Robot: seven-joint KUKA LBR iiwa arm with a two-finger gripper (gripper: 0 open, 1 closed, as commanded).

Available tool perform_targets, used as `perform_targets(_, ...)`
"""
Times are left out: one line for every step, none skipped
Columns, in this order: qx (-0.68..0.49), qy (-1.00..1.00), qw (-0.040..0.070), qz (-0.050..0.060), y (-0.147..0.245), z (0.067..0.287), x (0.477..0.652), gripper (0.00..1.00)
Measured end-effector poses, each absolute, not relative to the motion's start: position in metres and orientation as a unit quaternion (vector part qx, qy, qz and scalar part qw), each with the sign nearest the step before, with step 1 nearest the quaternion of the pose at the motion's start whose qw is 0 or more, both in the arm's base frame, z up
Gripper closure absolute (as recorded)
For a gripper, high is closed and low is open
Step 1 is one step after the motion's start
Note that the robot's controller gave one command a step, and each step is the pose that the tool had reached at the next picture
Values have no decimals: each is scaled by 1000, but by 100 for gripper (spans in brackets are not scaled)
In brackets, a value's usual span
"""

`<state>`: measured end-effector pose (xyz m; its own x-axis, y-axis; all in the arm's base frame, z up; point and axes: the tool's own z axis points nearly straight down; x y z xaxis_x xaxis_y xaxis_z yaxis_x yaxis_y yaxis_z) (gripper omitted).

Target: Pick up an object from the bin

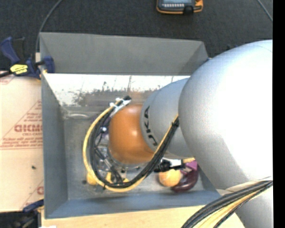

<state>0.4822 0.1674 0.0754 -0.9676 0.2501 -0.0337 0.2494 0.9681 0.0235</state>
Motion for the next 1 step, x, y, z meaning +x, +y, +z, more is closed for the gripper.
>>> perform_targets(118,993,18,9,167,75,483,100)
